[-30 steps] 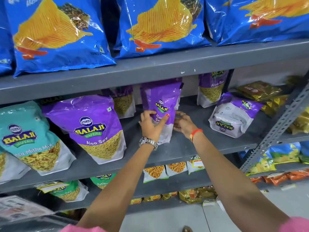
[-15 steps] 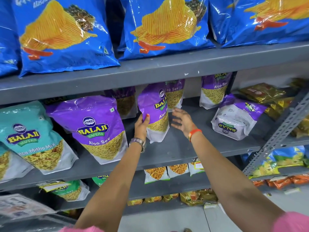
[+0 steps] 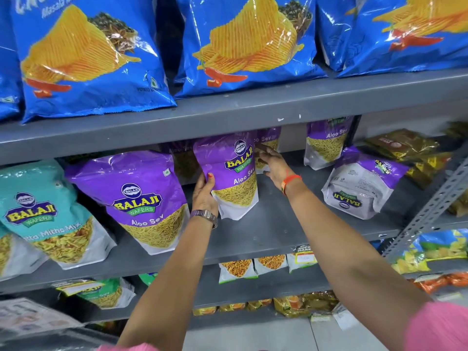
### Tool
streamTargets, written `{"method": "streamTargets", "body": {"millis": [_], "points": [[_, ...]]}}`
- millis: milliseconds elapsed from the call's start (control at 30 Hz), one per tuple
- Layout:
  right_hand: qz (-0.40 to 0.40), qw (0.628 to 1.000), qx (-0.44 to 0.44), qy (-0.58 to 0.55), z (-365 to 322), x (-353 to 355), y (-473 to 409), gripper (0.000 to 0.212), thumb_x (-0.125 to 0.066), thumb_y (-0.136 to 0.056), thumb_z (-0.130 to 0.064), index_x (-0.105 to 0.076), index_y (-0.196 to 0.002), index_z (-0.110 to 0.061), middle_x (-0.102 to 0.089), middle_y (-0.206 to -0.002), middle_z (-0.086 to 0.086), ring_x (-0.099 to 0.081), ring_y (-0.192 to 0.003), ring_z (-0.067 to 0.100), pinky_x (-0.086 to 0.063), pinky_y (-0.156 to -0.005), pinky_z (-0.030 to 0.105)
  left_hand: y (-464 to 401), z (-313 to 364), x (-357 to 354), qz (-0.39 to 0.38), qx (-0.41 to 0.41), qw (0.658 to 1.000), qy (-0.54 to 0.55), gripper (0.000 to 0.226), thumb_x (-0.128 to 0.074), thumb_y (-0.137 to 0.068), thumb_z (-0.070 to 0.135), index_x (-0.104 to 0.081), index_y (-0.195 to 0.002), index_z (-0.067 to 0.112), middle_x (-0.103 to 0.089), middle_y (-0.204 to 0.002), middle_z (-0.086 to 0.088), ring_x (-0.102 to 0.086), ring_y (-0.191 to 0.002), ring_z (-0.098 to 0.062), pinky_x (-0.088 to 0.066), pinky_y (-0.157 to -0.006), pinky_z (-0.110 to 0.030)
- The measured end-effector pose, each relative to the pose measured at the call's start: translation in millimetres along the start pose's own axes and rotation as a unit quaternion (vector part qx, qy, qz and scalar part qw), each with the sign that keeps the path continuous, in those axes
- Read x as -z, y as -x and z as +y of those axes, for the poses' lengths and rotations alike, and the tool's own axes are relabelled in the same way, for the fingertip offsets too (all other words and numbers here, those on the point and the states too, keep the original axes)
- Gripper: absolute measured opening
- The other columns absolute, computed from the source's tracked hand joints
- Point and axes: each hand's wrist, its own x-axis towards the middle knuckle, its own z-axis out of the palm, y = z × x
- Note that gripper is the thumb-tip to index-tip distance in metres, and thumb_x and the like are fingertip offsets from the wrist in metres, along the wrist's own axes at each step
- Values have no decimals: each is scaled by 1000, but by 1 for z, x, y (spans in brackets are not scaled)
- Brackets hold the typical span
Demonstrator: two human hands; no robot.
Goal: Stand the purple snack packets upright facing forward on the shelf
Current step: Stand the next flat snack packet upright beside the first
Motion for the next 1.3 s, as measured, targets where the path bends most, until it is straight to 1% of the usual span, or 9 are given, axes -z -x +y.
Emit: {"method": "streamTargets", "body": {"millis": [100,233,400,500,667,800,900,1100,1300], "points": [[-3,1000,-5,1,2,0,0,39,-39,-98,-20,-45,-136,-22,-46,-146,2,-40,-135,22,-23,-111,47,-9,-5,2,19,7,1000,7,43,-45,-91,6,-40,-134,7,-74,-66,17,-66,-61,6,-54,-58,-10],[-10,1000,5,-22,-2,-7,-2,36,-38,-99,-15,-45,-134,-18,-46,-144,4,-38,-134,20,-21,-114,40,-13,-3,2,5,40,999,5,42,-44,-93,18,-40,-135,11,-50,-132,-3,-50,-115,-21,-36,-109,-39],[-22,999,15,-31,-3,-10,-5,20,-40,-98,-11,-52,-107,-24,-57,-114,3,-50,-106,19,-40,-85,30,-23,3,1,13,23,999,31,41,-39,-95,17,-39,-135,12,-57,-99,7,-55,-89,-11,-44,-93,-34],[-12,999,30,-43,6,-3,-4,15,-48,-95,-13,-58,-90,-22,-62,-93,-1,-53,-87,19,-42,-79,32,-25,9,-4,60,31,997,28,42,-44,-93,17,-40,-135,14,-53,-121,3,-54,-100,-12,-42,-90,-27],[1,996,36,-79,13,6,-1,13,-54,-93,-14,-59,-83,-21,-62,-95,-1,-53,-105,24,-40,-104,43,-28,13,-11,101,26,993,63,24,-49,-91,17,-55,-114,19,-56,-111,8,-55,-91,-6,-41,-85,-22],[-5,993,40,-108,16,8,1,8,-52,-94,-16,-59,-97,-15,-63,-99,0,-53,-109,24,-37,-111,44,-37,10,-8,92,28,994,57,36,-55,-88,19,-54,-124,14,-56,-133,-3,-50,-123,-15,-31,-113,-34],[4,990,44,-134,17,6,4,18,-48,-96,-19,-53,-112,-13,-60,-114,8,-53,-113,24,-37,-112,45,-42,4,0,27,47,997,61,17,-52,-89,29,-63,-98,19,-75,-94,3,-69,-94,-13,-49,-93,-41],[-53,997,-3,-57,22,1,15,50,-37,-92,-55,-45,-133,-28,-53,-139,2,-49,-127,23,-33,-112,45,-24,-2,4,-60,124,990,-20,58,-30,-91,51,-40,-135,15,-51,-123,0,-48,-116,-19,-35,-103,-39],[-41,999,-7,-8,28,-6,28,59,-36,-90,-60,-43,-138,-29,-57,-137,0,-53,-125,19,-37,-110,40,-63,-32,32,14,59,990,-129,101,-64,-48,75,-46,-131,21,-54,-136,-9,-55,-120,-25,-39,-108,-48]]}}
